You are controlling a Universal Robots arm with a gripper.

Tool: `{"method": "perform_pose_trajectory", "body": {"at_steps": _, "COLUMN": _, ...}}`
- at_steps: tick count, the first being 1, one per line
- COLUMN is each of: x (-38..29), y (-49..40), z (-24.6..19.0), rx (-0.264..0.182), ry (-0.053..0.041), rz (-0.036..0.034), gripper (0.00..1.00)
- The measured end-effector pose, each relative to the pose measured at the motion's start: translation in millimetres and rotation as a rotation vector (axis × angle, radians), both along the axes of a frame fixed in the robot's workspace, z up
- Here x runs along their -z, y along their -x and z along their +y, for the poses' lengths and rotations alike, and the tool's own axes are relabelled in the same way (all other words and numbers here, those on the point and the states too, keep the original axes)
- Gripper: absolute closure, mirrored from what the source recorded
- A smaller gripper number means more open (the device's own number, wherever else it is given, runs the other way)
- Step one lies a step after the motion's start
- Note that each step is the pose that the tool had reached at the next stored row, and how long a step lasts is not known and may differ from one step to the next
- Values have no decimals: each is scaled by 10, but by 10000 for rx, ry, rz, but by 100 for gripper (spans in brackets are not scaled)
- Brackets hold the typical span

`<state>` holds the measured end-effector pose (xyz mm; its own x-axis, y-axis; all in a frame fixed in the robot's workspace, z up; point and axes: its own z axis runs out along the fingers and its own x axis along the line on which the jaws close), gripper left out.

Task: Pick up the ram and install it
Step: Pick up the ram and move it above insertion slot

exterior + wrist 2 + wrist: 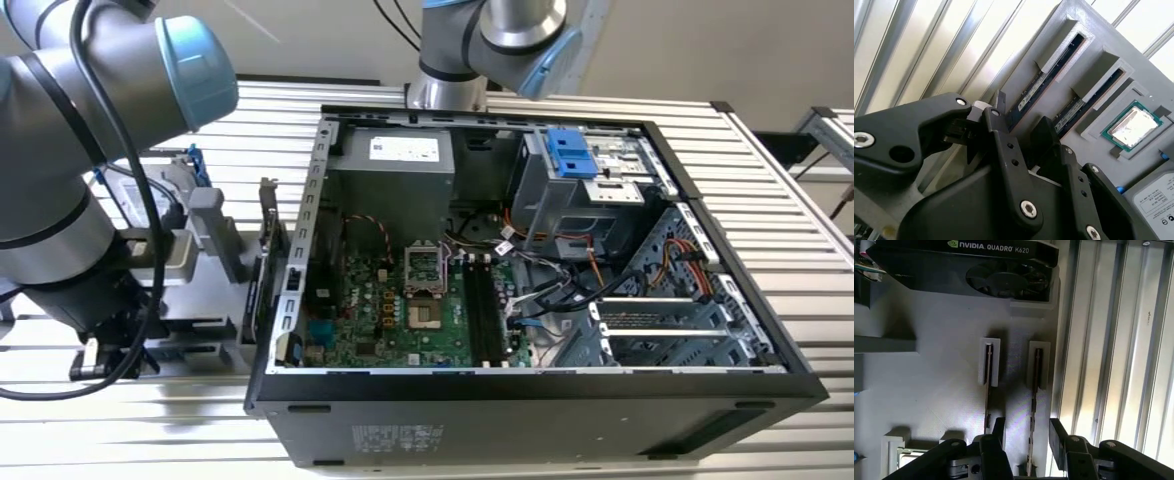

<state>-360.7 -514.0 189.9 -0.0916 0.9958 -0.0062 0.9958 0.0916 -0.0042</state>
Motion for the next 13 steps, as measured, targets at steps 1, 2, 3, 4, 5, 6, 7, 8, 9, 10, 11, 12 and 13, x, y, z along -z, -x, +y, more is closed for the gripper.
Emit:
{"method": "perform_pose_trajectory", "body": {"at_steps": 1, "x": 0, "y": 0, "z": 0, "rx": 0, "ry": 0, "rz": 0, "gripper": 0}}
{"method": "perform_pose_trajectory", "body": {"at_steps": 2, "x": 1, "y": 0, "z": 0, "rx": 0, "ry": 0, "rz": 0, "gripper": 0}}
{"method": "perform_pose_trajectory", "body": {"at_steps": 3, "x": 1, "y": 0, "z": 0, "rx": 0, "ry": 0, "rz": 0, "gripper": 0}}
{"method": "perform_pose_trajectory", "body": {"at_steps": 4, "x": 1, "y": 0, "z": 0, "rx": 0, "ry": -1, "rz": 0, "gripper": 0}}
{"method": "perform_pose_trajectory", "body": {"at_steps": 5, "x": 2, "y": 0, "z": 0, "rx": 0, "ry": 0, "rz": 0, "gripper": 0}}
{"method": "perform_pose_trajectory", "body": {"at_steps": 6, "x": 2, "y": 0, "z": 0, "rx": 0, "ry": -1, "rz": 0, "gripper": 100}}
{"method": "perform_pose_trajectory", "body": {"at_steps": 7, "x": 2, "y": 0, "z": 0, "rx": 0, "ry": 0, "rz": 0, "gripper": 100}}
{"method": "perform_pose_trajectory", "body": {"at_steps": 8, "x": 2, "y": 0, "z": 0, "rx": 0, "ry": 0, "rz": 0, "gripper": 100}}
{"method": "perform_pose_trajectory", "body": {"at_steps": 9, "x": 3, "y": 0, "z": 0, "rx": -1, "ry": -1, "rz": 0, "gripper": 100}}
{"method": "perform_pose_trajectory", "body": {"at_steps": 10, "x": 3, "y": 0, "z": 0, "rx": 0, "ry": 0, "rz": 0, "gripper": 100}}
{"method": "perform_pose_trajectory", "body": {"at_steps": 11, "x": 3, "y": 0, "z": 0, "rx": 0, "ry": 1, "rz": 0, "gripper": 100}}
{"method": "perform_pose_trajectory", "body": {"at_steps": 12, "x": 3, "y": 0, "z": 0, "rx": 0, "ry": 2, "rz": 0, "gripper": 100}}
{"method": "perform_pose_trajectory", "body": {"at_steps": 13, "x": 4, "y": 0, "z": 0, "rx": 0, "ry": -2, "rz": 0, "gripper": 100}}
